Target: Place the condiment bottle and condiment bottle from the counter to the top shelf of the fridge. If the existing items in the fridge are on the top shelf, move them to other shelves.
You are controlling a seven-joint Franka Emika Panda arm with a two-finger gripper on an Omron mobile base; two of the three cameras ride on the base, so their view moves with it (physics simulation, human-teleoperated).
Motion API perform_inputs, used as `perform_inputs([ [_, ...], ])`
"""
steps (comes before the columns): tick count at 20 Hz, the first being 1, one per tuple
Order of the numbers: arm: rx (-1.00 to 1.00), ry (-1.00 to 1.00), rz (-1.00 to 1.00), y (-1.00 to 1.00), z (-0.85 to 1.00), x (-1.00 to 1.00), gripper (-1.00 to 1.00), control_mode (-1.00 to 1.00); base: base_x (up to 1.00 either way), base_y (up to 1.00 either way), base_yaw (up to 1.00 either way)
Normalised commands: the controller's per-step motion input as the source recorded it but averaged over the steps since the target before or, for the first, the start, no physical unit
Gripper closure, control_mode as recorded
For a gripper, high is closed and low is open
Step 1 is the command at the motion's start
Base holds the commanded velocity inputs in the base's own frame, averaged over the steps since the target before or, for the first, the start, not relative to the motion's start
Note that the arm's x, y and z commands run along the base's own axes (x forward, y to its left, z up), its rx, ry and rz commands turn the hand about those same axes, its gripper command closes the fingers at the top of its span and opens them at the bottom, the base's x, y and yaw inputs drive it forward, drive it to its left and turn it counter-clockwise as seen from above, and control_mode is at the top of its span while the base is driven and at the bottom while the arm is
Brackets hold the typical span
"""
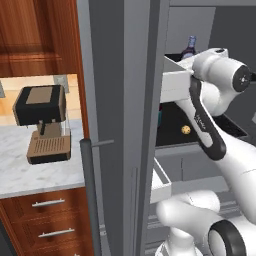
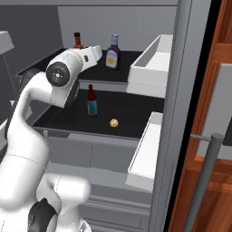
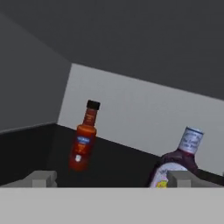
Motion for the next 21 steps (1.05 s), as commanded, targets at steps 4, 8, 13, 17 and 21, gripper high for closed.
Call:
perform_inputs([
  [4, -0.01, 0.01, 0.0, -0.47, 0.16, -1.0, -1.0, -1.0, 0.0, 0.0, 0.0],
  [8, 0.0, 0.06, 0.01, -0.53, 0.35, -1.0, -1.0, -1.0, 0.0, 0.0, 0.0],
  [13, -0.06, -0.09, 0.17, -0.11, 0.15, -0.64, -1.0, -1.0, 0.0, 0.0, 0.0],
  [17, -0.02, 0.0, 0.0, 0.0, 0.0, 0.01, -1.0, -1.0, 0.0, 0.0, 0.0],
  [21, 0.02, -0.07, 0.0, -0.04, 0.0, -0.17, -1.0, -1.0, 0.0, 0.0, 0.0],
])
